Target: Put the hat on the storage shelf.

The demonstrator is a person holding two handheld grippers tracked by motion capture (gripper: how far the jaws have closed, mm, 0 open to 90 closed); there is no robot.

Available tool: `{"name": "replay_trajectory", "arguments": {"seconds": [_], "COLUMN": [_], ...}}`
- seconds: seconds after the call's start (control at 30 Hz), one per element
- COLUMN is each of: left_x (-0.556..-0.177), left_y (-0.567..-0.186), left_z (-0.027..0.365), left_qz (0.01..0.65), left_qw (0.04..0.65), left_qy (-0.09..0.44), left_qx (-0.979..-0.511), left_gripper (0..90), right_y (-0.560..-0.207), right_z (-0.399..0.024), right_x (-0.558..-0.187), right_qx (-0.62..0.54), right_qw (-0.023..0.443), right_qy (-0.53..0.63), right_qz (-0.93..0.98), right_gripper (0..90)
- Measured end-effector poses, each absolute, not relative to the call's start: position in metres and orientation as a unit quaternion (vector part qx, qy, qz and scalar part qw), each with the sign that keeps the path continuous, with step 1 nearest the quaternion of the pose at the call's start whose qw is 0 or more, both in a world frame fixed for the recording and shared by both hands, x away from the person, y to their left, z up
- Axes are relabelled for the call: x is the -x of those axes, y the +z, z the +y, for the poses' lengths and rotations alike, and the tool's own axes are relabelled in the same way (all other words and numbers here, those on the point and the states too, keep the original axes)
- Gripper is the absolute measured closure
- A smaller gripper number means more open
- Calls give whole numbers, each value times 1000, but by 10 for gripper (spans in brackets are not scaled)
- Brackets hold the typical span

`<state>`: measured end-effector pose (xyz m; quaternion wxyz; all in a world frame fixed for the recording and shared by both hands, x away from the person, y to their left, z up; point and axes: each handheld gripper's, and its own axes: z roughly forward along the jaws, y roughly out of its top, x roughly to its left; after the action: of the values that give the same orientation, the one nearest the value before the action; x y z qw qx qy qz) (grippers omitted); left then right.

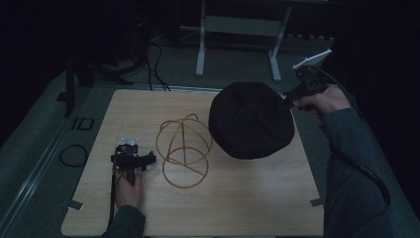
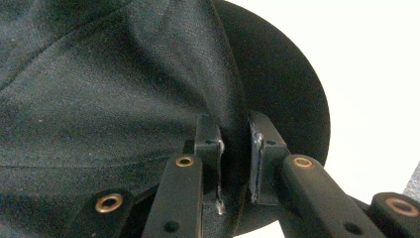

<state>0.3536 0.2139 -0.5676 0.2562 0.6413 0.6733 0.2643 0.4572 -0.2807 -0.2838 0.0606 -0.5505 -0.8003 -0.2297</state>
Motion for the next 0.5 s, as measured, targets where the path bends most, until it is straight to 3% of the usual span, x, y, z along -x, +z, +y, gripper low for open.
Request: {"name": "replay_trajectory", "arguments": {"seconds": [0.5], "left_x": [-354], "left_y": [-568], "left_z": [214], "left_qz": [673], "left_qw": [256], "left_qy": [264], "left_qx": [-641], "left_gripper": [12], "right_y": [-275], "right_z": [-250], "right_x": [-460], "right_qx": [530], "right_qw": [70], "right_qy": [-237], "right_qz": [-811], "right_gripper": [777]}}
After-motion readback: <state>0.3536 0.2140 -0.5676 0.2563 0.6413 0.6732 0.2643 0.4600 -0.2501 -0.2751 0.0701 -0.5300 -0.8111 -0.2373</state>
